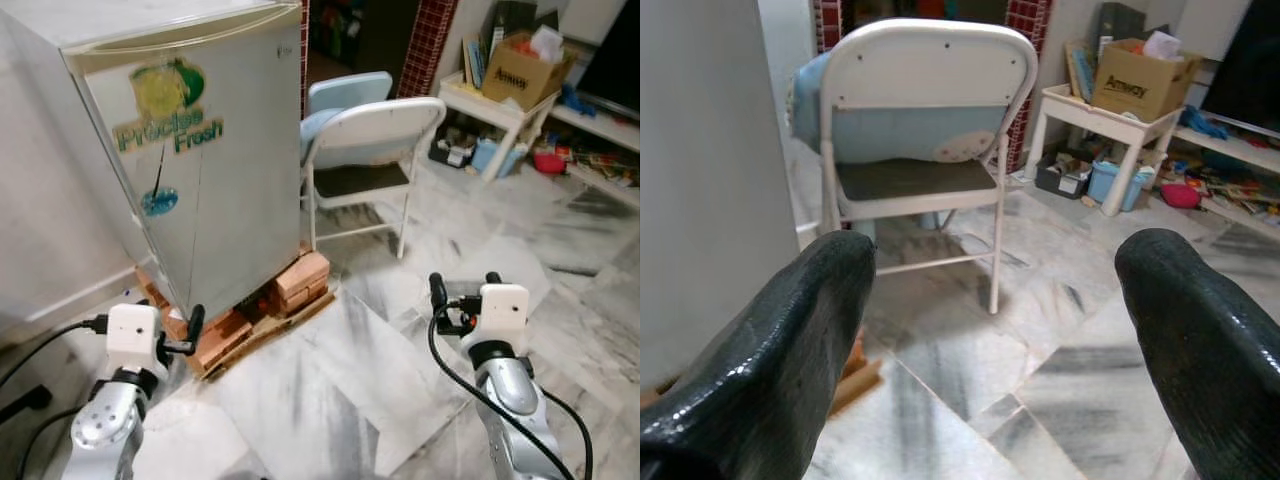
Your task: Restocking fridge
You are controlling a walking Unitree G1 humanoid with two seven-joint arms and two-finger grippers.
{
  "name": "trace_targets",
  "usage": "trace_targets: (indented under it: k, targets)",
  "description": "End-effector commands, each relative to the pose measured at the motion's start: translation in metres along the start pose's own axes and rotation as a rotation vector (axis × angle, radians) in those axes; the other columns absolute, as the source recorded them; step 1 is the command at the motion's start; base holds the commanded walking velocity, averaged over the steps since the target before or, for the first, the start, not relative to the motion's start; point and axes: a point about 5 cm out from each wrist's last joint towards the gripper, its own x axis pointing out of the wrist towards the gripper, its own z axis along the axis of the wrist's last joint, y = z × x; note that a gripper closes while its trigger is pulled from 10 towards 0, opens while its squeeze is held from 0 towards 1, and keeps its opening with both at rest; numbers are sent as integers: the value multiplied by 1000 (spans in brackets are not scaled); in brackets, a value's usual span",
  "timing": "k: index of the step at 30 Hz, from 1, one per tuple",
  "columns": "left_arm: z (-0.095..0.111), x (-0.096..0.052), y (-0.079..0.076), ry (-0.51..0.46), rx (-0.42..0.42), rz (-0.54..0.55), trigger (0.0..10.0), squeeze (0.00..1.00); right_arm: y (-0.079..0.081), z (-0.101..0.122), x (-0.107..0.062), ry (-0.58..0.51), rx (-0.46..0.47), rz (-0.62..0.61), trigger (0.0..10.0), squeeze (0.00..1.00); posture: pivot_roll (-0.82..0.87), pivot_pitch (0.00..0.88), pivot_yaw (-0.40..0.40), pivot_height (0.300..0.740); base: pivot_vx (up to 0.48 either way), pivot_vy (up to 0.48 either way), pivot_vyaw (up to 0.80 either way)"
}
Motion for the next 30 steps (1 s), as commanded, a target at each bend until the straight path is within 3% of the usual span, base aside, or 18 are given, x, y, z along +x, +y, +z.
trace_targets:
  k: [1, 8, 30]
  targets:
    - [7, 5, 7, -28, 21, 31, 10000, 0, 6, 7, 5, -22, 3, 16, 10000, 0, -7, 0, -28, 740, 0, 480, 0]
    - [11, 10, 7, -34, 24, 25, 10000, 0, 8, 7, 6, -26, 10, 22, 10000, 0, -4, 0, -21, 740, 0, 480, -71]
    - [18, 20, -2, -77, 33, -12, 10000, 0, 15, 8, 11, -35, 21, 32, 10000, 0, 1, 0, -13, 740, 0, 466, -643]
